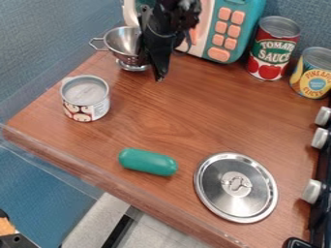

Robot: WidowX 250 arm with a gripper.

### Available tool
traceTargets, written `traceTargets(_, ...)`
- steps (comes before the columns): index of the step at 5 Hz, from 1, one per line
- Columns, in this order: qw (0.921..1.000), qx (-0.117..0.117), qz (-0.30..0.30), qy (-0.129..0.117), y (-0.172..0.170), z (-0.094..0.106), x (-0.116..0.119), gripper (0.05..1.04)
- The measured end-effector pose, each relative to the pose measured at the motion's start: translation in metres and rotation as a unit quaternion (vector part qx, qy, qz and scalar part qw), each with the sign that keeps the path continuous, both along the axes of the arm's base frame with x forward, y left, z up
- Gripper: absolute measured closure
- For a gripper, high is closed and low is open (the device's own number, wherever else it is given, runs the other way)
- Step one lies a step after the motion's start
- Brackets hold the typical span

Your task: Move the colander in front of the microwave

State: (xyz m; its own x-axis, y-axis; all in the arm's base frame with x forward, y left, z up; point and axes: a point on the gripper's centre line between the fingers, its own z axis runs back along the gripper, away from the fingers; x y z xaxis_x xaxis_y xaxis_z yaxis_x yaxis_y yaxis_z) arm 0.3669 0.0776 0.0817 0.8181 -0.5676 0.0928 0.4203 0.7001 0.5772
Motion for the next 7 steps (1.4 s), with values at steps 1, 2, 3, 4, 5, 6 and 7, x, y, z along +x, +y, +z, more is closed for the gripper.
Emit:
traceTargets(1, 0.9998, -0.008, 0.015, 0.011, 0.005, -0.008, 0.005, 1.013)
traceTargets(2, 0.9993, -0.009, 0.035, 0.001, 0.014, -0.004, 0.009, 0.985)
traceTargets(3, 0.9959, -0.007, 0.089, -0.013, 0.02, -0.005, 0.009, 0.822)
traceTargets(4, 0.9953, -0.002, 0.096, -0.012, 0.021, -0.003, 0.01, 0.535)
traceTargets(5, 0.9958, -0.002, 0.092, -0.005, 0.02, -0.004, 0.009, 0.233)
traceTargets(6, 0.9971, 0.001, 0.076, 0.001, 0.012, -0.004, 0.01, 0.077)
traceTargets(7, 0.9975, -0.012, 0.069, 0.01, 0.007, -0.006, 0.008, 0.081)
